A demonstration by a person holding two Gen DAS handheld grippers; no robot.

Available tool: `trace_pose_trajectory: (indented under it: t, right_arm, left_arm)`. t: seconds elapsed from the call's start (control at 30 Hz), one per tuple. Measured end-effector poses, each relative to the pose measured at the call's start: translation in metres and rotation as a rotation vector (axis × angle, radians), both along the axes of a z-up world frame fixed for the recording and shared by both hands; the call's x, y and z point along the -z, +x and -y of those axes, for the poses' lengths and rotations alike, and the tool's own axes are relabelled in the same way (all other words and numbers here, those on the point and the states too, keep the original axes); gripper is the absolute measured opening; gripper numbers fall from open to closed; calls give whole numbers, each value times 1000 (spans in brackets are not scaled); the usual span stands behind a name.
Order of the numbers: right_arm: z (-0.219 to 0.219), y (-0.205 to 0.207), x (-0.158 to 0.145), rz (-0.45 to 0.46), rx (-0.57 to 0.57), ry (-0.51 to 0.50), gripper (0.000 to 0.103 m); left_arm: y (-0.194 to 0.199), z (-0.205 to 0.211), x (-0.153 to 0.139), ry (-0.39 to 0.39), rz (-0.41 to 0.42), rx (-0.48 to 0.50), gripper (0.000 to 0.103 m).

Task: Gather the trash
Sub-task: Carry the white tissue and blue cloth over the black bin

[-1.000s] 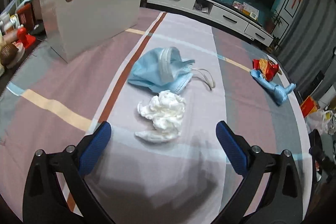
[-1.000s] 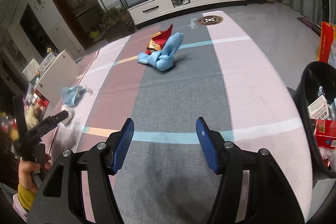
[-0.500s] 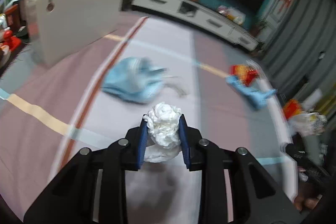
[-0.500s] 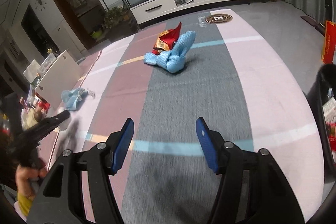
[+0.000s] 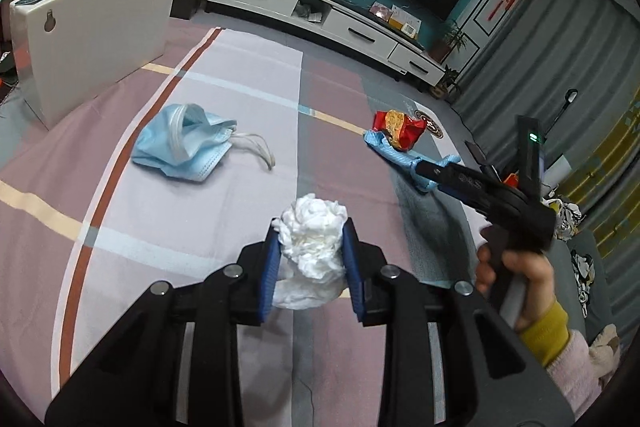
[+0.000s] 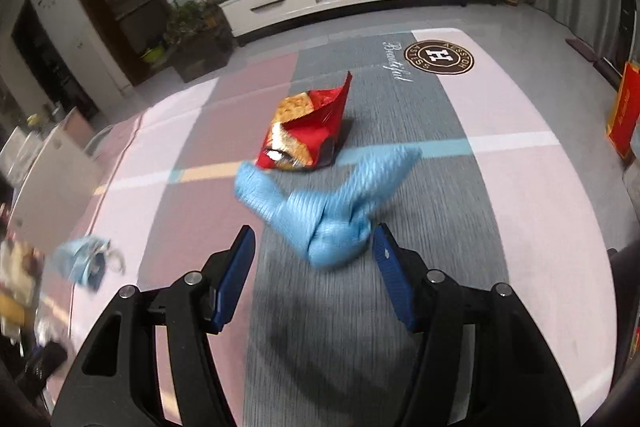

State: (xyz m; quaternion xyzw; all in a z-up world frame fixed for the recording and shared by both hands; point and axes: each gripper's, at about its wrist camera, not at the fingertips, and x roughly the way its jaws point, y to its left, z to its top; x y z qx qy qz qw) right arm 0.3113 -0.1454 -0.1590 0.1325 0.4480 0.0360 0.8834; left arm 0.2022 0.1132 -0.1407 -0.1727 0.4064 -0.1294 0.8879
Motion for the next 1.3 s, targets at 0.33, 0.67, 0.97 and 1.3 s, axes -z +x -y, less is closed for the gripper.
trace_pose_trajectory:
  t: [0.33,0.67,0.97,1.3]
  right_arm:
    - [-12,4,3,16,-32,-121,32]
    - [-2,-98,-48,124,-65,-112,32]
    - [20,-196,-64,176,-49,-130,32]
    - [57,-238,-70,232,-21,-109,33]
  left_arm:
    - [3,-2,-1,-12,-2,6,31]
    - [-12,23,-12,0,24,75,31]
    - [-44,85,-14,65,48,217,32]
    - [-78,139,-17,158,74,309,32]
